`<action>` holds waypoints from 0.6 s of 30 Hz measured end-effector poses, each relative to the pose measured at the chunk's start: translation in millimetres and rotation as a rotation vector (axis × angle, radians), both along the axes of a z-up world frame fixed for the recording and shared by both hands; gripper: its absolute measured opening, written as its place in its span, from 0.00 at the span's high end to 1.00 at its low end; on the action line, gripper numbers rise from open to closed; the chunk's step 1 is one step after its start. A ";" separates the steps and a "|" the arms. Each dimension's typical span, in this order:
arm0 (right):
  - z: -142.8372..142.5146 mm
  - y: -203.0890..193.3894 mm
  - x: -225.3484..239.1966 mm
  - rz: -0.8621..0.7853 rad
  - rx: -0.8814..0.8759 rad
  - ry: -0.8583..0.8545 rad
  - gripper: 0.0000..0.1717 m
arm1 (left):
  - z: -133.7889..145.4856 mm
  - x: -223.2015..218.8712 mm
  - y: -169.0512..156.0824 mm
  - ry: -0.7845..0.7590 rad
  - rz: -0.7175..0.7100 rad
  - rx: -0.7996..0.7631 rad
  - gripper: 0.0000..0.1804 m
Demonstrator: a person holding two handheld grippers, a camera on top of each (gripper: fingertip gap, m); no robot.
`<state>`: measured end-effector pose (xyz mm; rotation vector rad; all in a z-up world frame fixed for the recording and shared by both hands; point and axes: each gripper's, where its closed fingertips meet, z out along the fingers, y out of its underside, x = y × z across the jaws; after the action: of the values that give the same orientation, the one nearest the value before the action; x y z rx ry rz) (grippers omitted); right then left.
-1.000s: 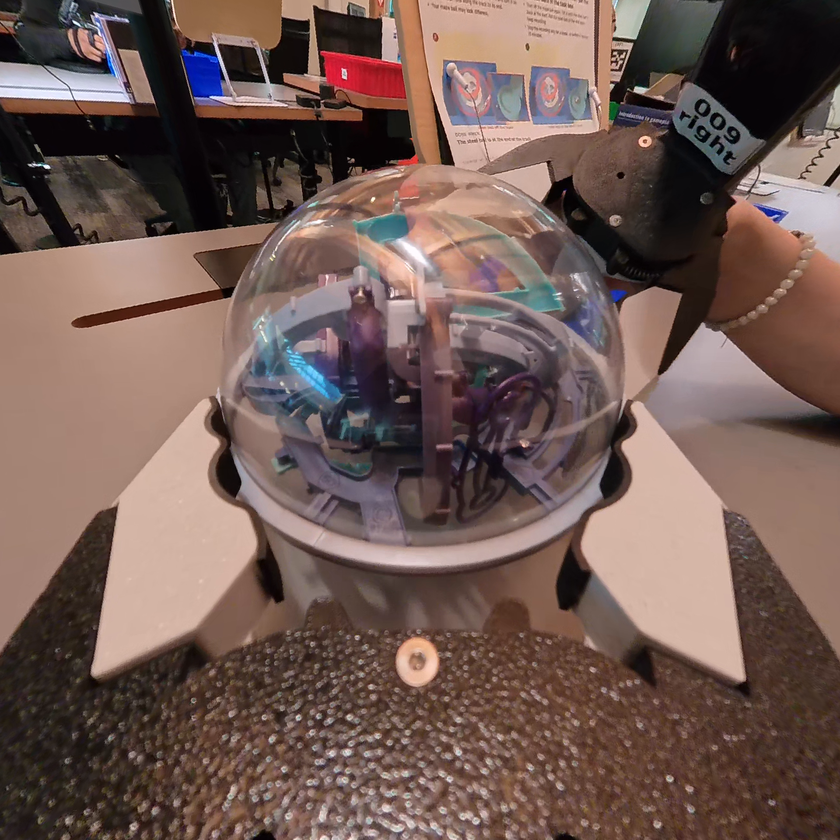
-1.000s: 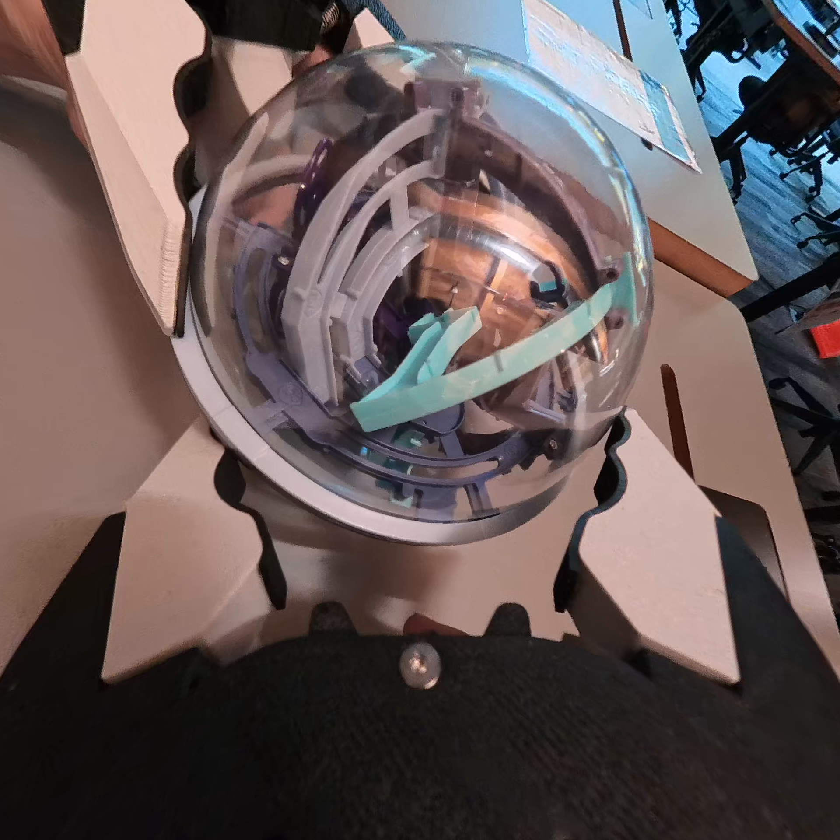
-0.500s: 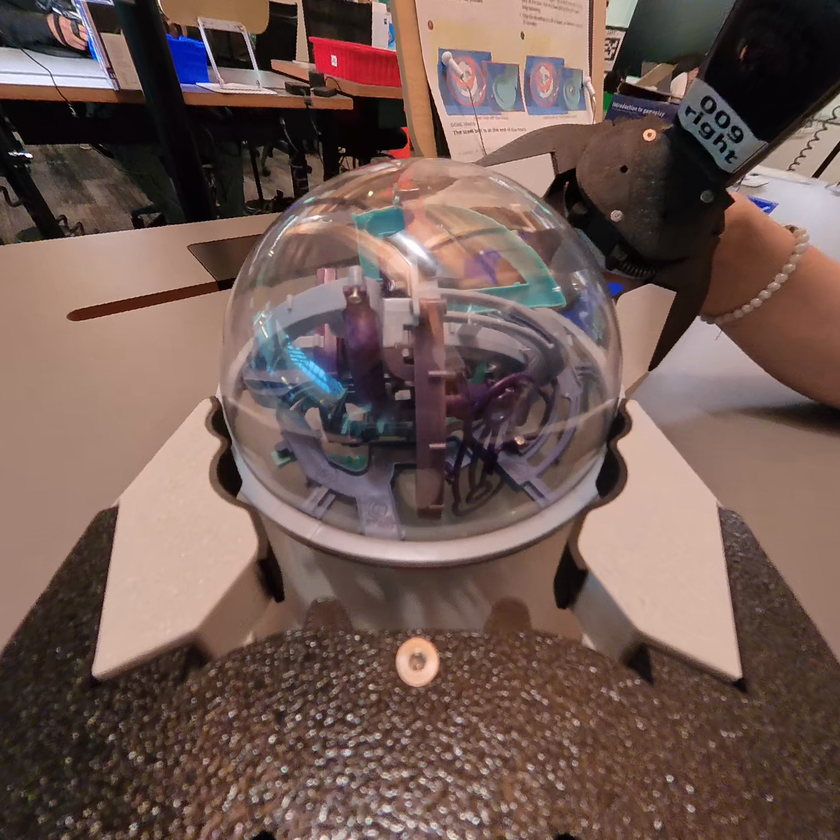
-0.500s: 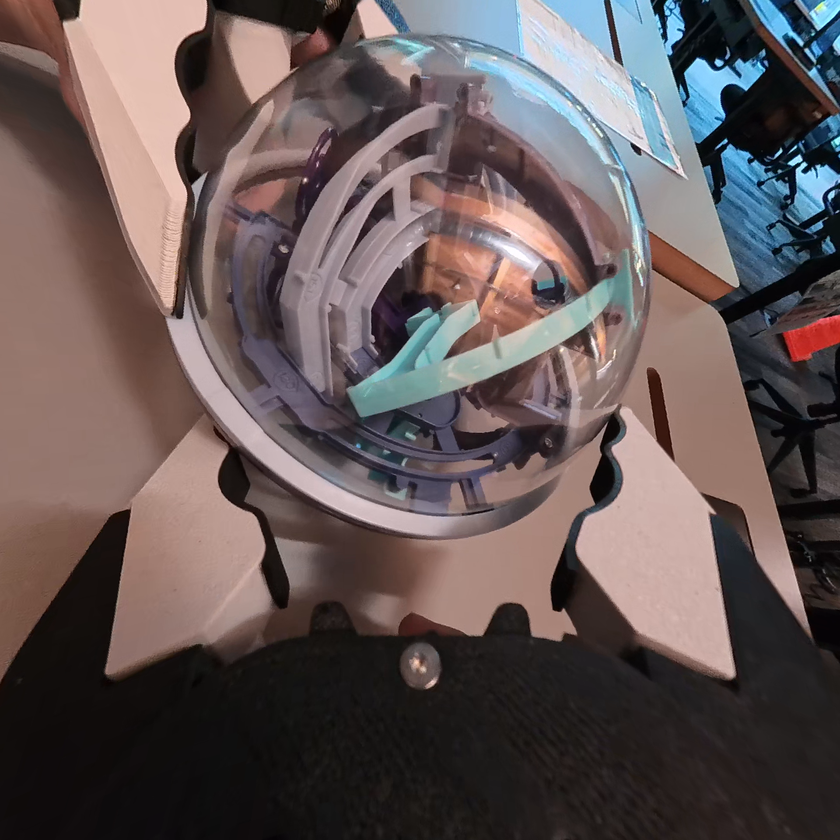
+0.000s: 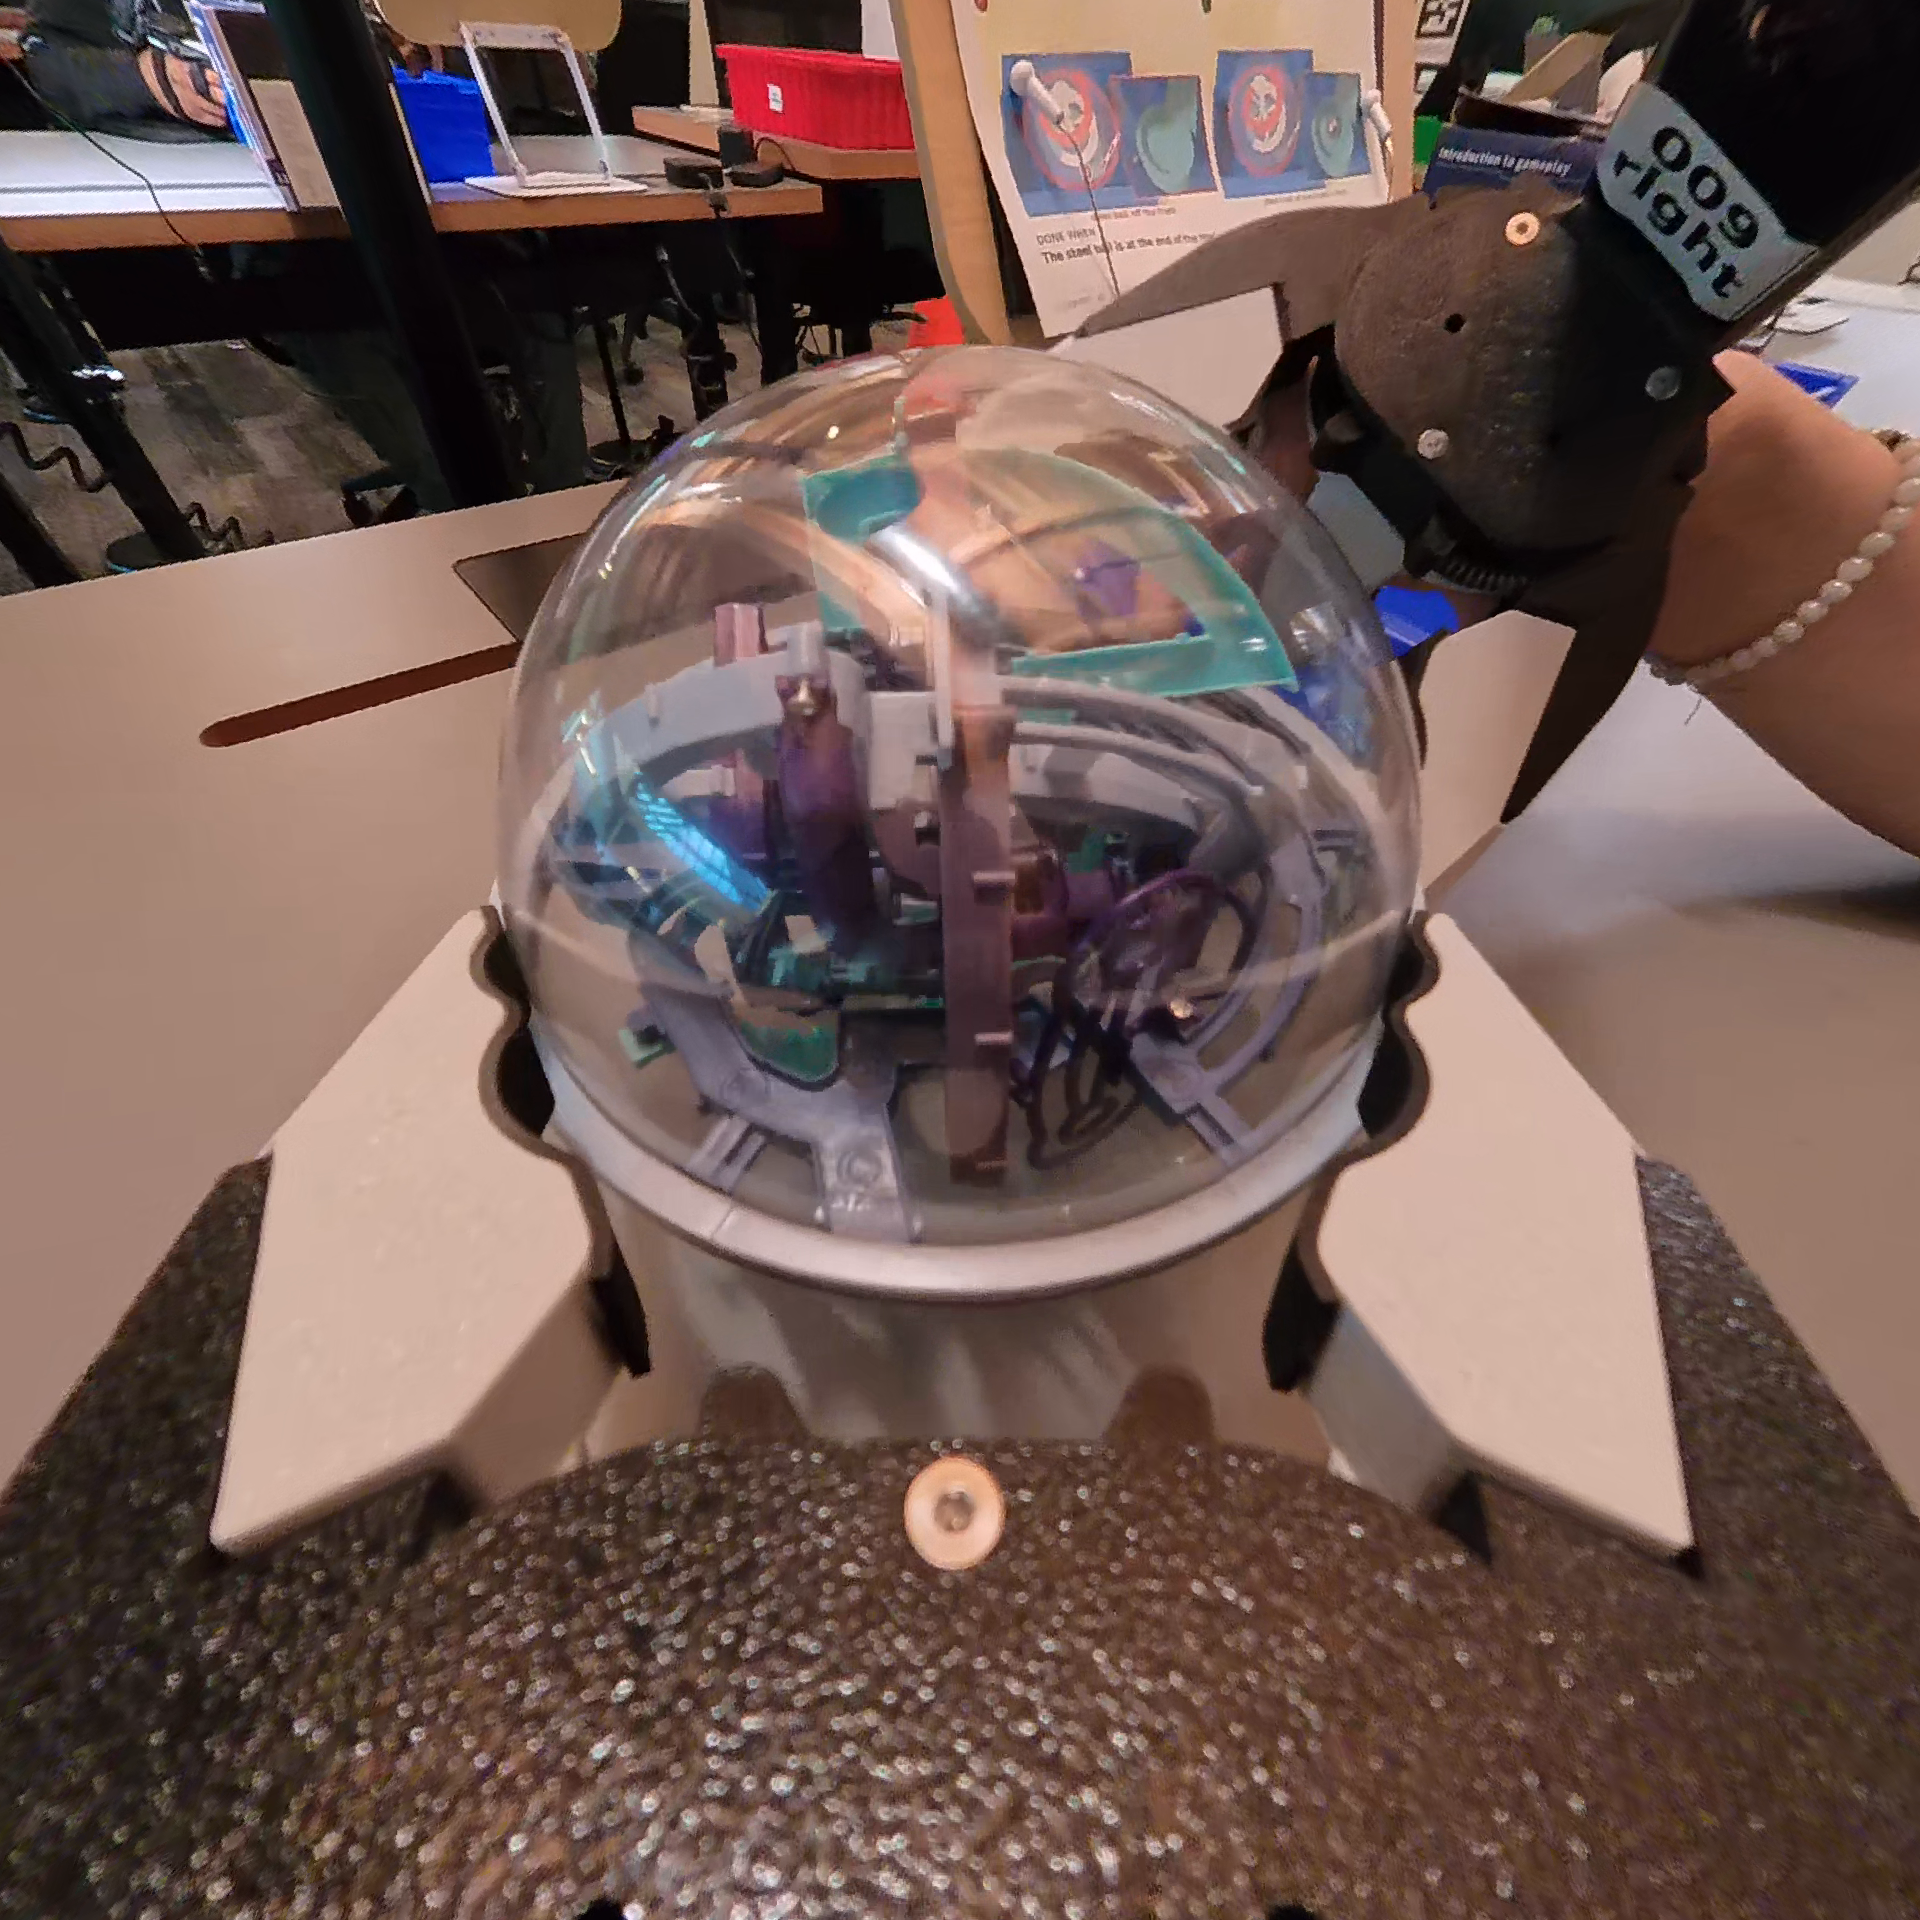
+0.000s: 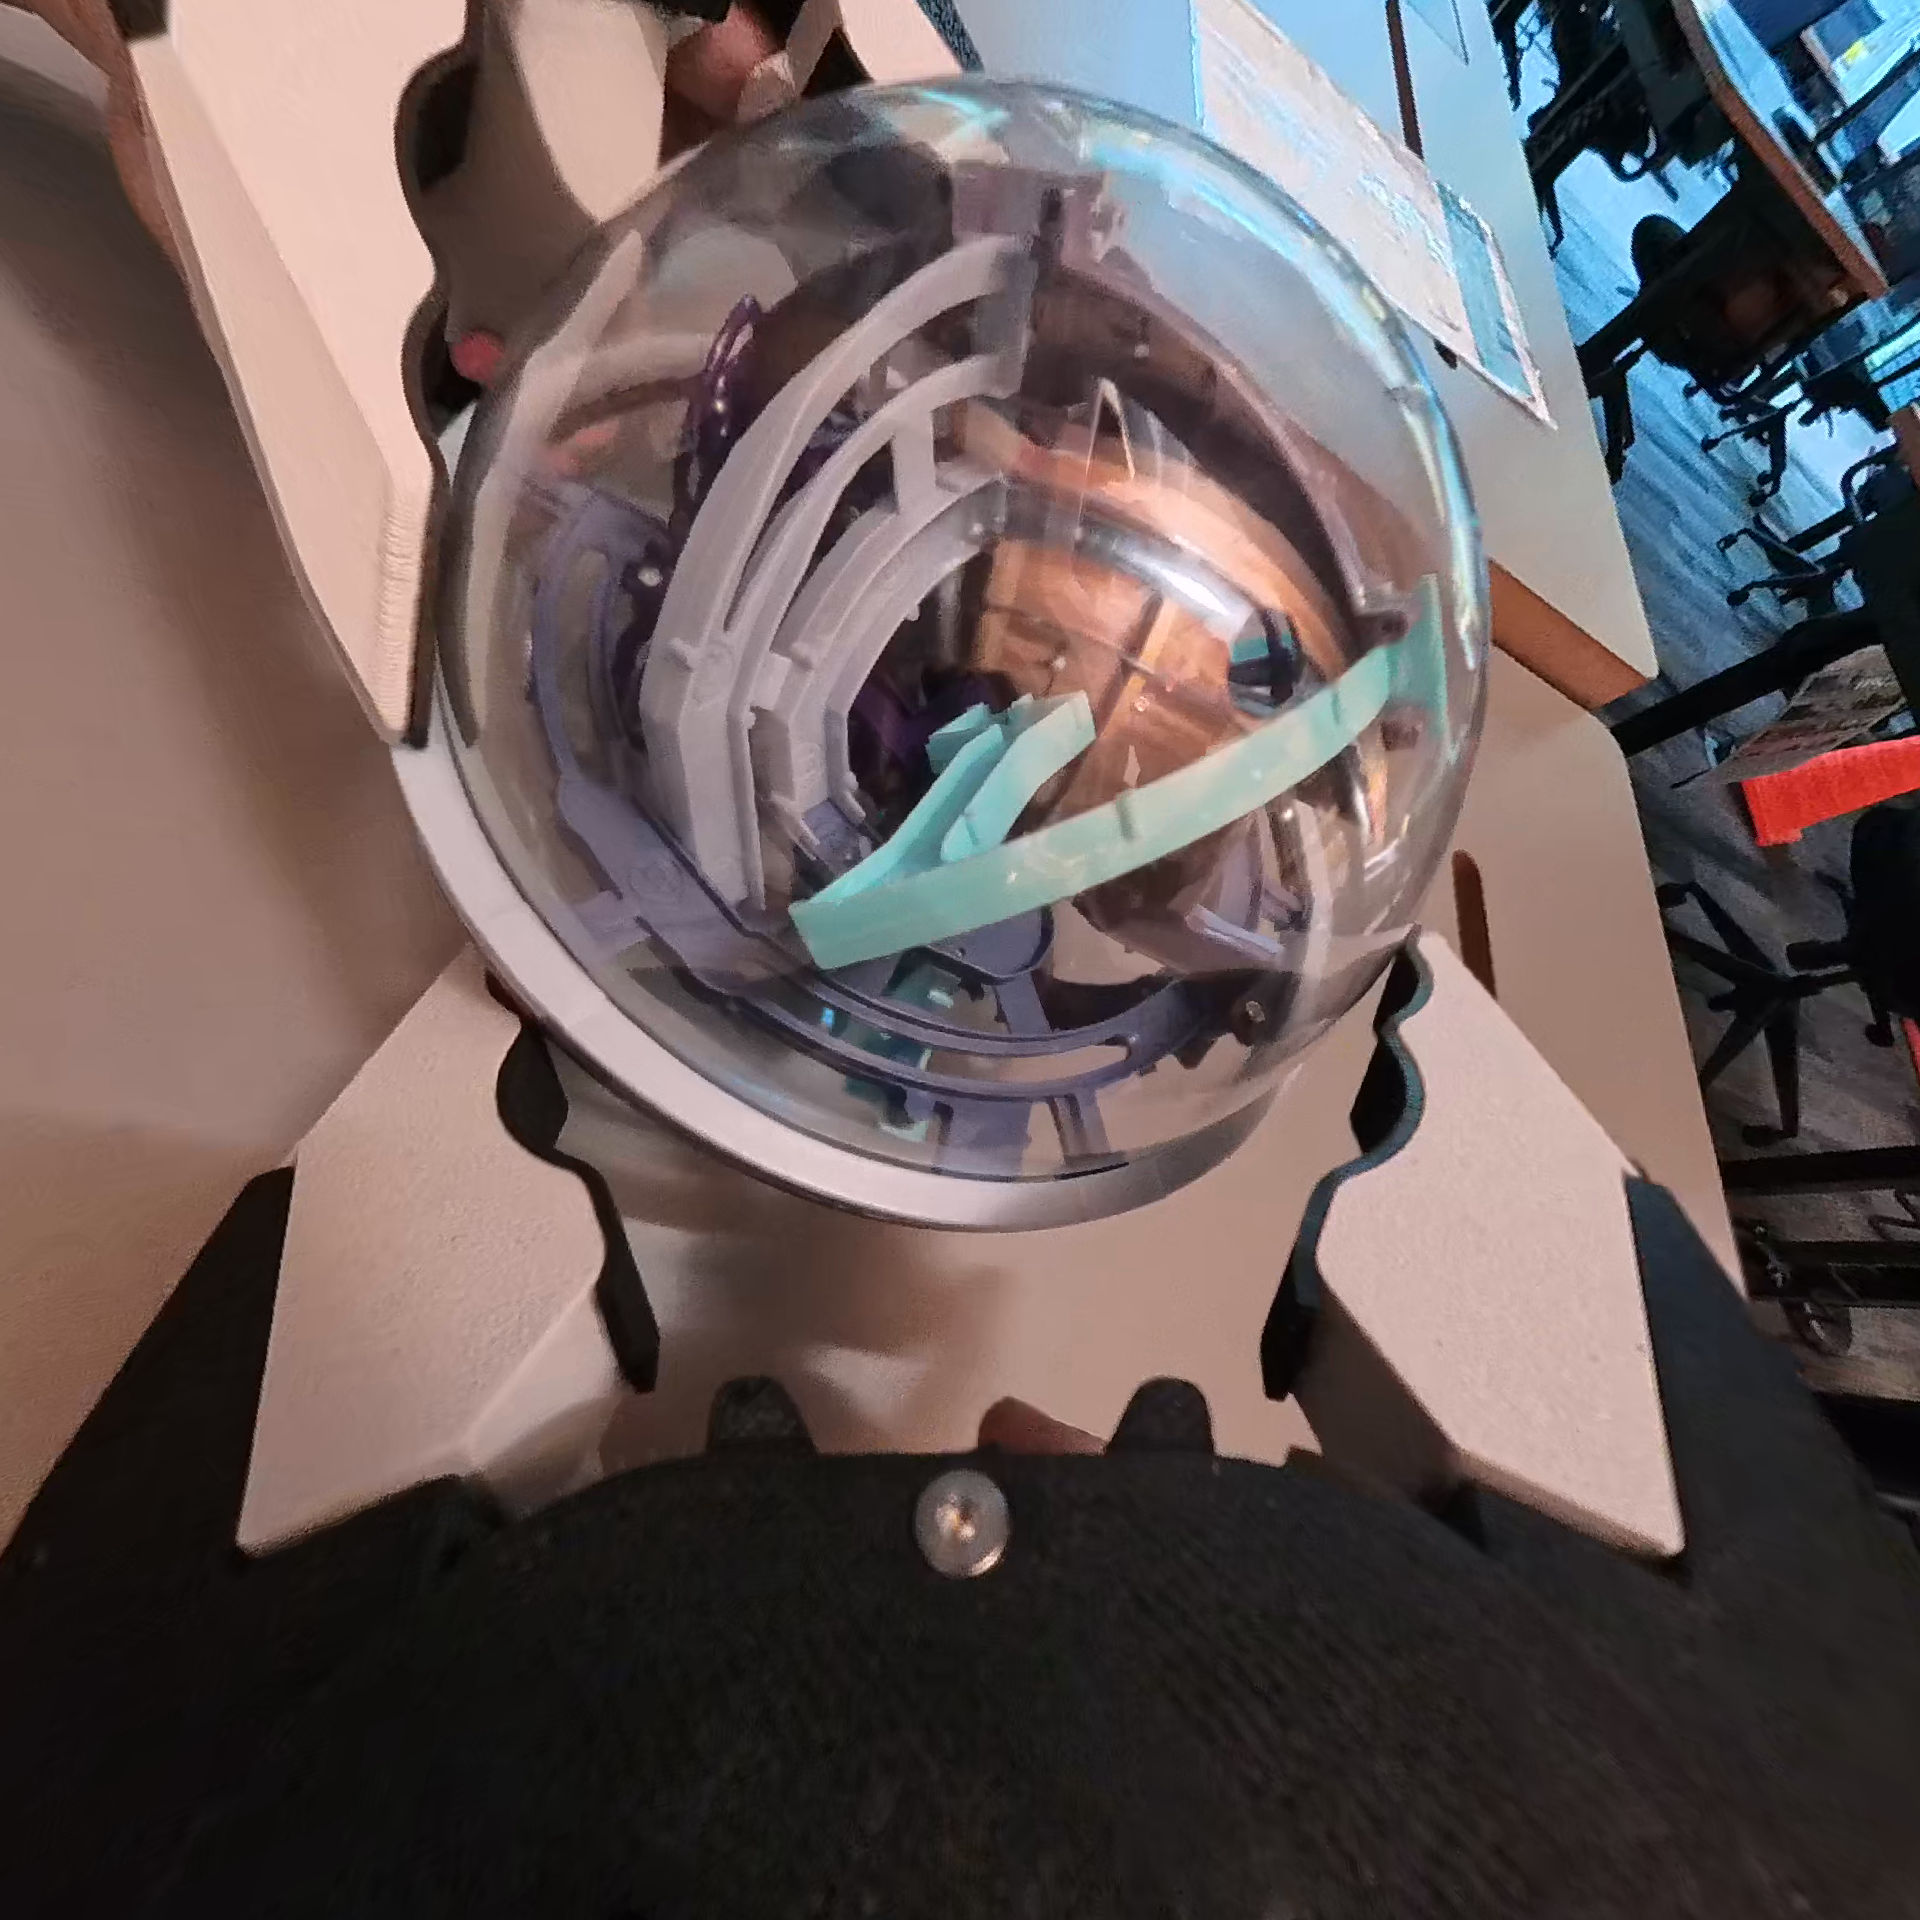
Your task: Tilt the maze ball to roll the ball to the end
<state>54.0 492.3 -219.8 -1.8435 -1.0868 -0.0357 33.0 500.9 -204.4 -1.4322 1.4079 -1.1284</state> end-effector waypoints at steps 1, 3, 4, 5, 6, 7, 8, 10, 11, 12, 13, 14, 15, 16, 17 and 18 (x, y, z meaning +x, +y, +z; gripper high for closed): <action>0.4 1.2 -0.9 0.002 0.009 0.003 0.11 | -0.4 0.0 0.5 0.002 0.003 -0.001 0.14; 0.6 3.8 -2.6 0.001 0.029 0.021 0.10 | -0.5 0.2 1.3 -0.001 0.008 -0.009 0.14; 0.6 4.7 -3.3 0.003 0.041 0.033 0.10 | -0.5 0.2 1.6 -0.004 0.009 -0.013 0.14; 0.8 5.0 -3.6 0.004 0.045 0.045 0.09 | -0.4 0.3 1.8 -0.005 0.011 -0.015 0.14; 0.7 4.9 -3.0 0.003 0.045 0.051 0.10 | -0.1 0.9 2.1 -0.008 0.017 -0.016 0.14; 0.4 4.7 -2.3 0.000 0.041 0.053 0.10 | 0.1 1.6 2.7 -0.014 0.027 -0.013 0.14; 0.0 4.6 -1.7 -0.005 0.038 0.054 0.10 | 0.3 2.3 3.3 -0.019 0.037 -0.011 0.14; -1.2 4.9 -0.8 -0.021 0.035 0.057 0.10 | 0.6 3.0 4.2 -0.027 0.045 -0.006 0.13; -1.7 4.9 -0.6 -0.030 0.032 0.058 0.09 | 1.2 3.3 4.3 -0.032 0.046 -0.002 0.13; -2.2 4.7 -0.2 -0.038 0.031 0.056 0.09 | 1.3 3.7 3.8 -0.034 0.045 0.001 0.13; -2.7 4.0 0.4 -0.046 0.030 0.055 0.09 | 1.6 4.2 3.2 -0.035 0.044 0.009 0.13; -3.4 3.1 1.2 -0.055 0.029 0.057 0.09 | 2.1 4.9 2.4 -0.038 0.043 0.017 0.13; -5.1 1.6 1.7 -0.068 0.017 0.065 0.09 | 3.7 5.8 0.6 -0.048 0.037 0.023 0.13; -7.6 -0.8 1.8 -0.083 -0.005 0.082 0.09 | 6.2 6.7 -2.3 -0.065 0.026 0.021 0.14; -9.5 -2.8 1.5 -0.098 -0.020 0.100 0.10 | 8.2 7.2 -3.7 -0.077 0.021 0.018 0.13; -10.1 -4.1 1.2 -0.105 -0.022 0.112 0.10 | 9.1 7.2 -4.7 -0.081 0.015 0.017 0.13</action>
<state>55.2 488.1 -230.0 -1.8977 -0.9153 0.0179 40.2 496.1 -195.3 -1.3683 1.3451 -1.1489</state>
